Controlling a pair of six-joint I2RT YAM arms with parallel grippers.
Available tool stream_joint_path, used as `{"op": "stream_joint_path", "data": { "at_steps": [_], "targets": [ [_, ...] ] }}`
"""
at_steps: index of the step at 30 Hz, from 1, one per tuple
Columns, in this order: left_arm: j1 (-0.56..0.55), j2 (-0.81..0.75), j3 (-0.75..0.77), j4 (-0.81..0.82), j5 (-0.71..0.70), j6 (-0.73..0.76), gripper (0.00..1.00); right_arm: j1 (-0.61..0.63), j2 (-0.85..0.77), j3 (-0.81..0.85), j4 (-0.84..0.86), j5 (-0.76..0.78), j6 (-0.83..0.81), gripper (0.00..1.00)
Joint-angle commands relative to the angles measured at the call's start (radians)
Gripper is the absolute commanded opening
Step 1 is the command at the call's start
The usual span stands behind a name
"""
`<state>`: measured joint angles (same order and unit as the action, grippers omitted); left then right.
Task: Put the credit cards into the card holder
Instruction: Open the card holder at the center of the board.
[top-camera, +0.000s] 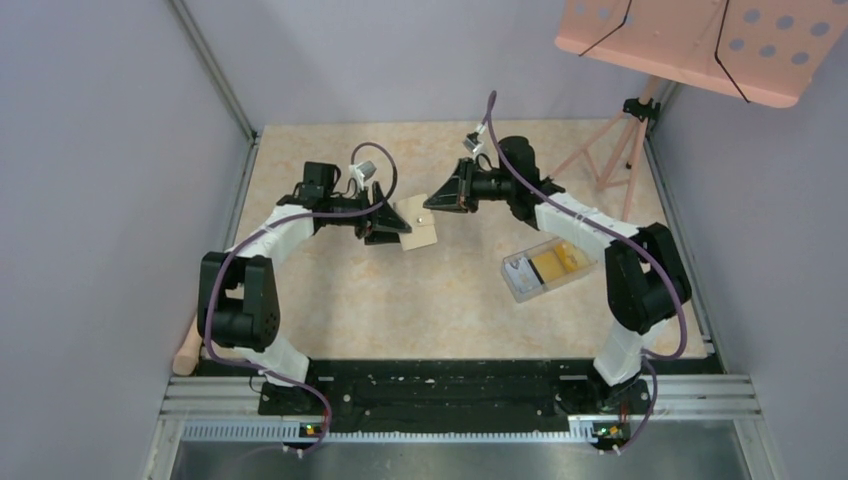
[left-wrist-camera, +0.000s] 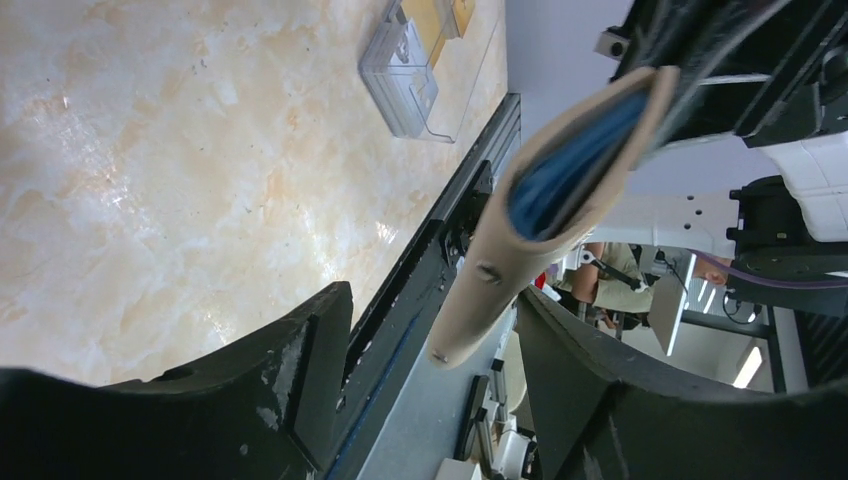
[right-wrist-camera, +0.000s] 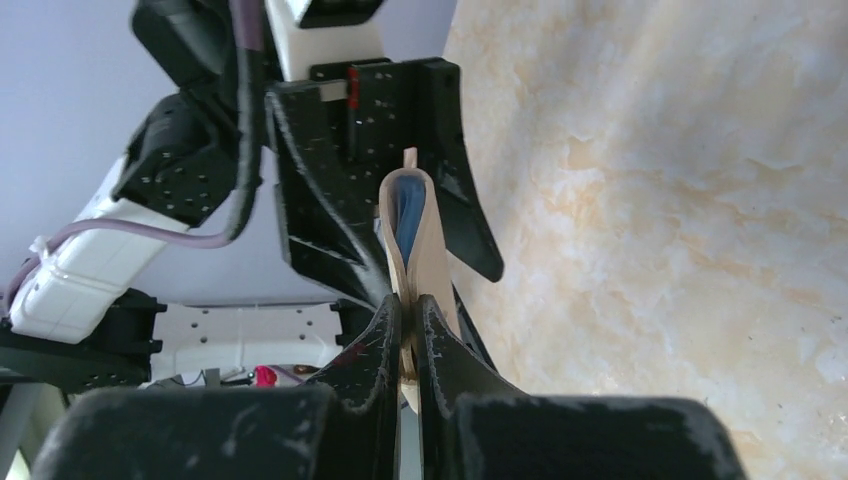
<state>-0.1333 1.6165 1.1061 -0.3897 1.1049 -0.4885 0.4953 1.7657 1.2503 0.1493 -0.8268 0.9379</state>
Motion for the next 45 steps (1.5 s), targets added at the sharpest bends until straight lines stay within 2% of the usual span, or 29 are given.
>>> {"op": "stream_joint_path", "data": {
  "at_steps": [1, 10, 14, 16, 20, 22, 27, 28, 30, 33, 35, 38, 45],
  "targets": [
    [0.003, -0.033, -0.039, 0.152, 0.052, -0.071, 0.67, 0.006, -0.089, -0.021, 0.085, 0.040, 0.042, 0.00],
    [0.003, -0.092, -0.068, 0.311, 0.169, -0.136, 0.67, -0.001, -0.107, -0.042, 0.147, 0.048, 0.101, 0.00],
    [-0.002, -0.125, -0.093, 0.378, 0.197, -0.179, 0.64, -0.001, -0.097, -0.048, 0.183, 0.045, 0.131, 0.00],
    [-0.008, -0.137, -0.108, 0.446, 0.208, -0.215, 0.60, -0.002, -0.088, -0.051, 0.209, 0.041, 0.152, 0.00],
    [-0.010, -0.154, -0.122, 0.470, 0.204, -0.233, 0.47, -0.003, -0.078, -0.049, 0.205, 0.058, 0.160, 0.00],
    [-0.010, -0.161, -0.124, 0.470, 0.197, -0.235, 0.38, -0.003, -0.076, -0.049, 0.192, 0.068, 0.157, 0.00],
    [-0.010, -0.147, -0.116, 0.429, 0.171, -0.226, 0.00, -0.003, -0.076, -0.028, 0.081, 0.099, 0.096, 0.00],
    [-0.010, -0.142, -0.108, 0.401, 0.156, -0.210, 0.00, -0.002, -0.078, -0.015, 0.031, 0.115, 0.072, 0.09],
    [-0.011, -0.130, -0.078, 0.270, 0.112, -0.145, 0.00, -0.003, -0.089, 0.008, -0.070, 0.157, 0.015, 0.43],
    [-0.016, -0.112, -0.016, 0.057, -0.002, -0.006, 0.00, 0.001, -0.102, 0.062, -0.261, 0.245, -0.086, 0.64],
    [-0.025, -0.101, 0.015, -0.027, -0.077, 0.059, 0.00, 0.010, -0.094, 0.108, -0.372, 0.296, -0.139, 0.70],
    [-0.049, -0.085, 0.044, -0.107, -0.175, 0.099, 0.00, 0.040, -0.064, 0.169, -0.497, 0.349, -0.189, 0.72],
    [-0.105, -0.048, 0.109, -0.218, -0.300, 0.148, 0.00, 0.124, 0.037, 0.275, -0.630, 0.418, -0.228, 0.74]
  ]
}}
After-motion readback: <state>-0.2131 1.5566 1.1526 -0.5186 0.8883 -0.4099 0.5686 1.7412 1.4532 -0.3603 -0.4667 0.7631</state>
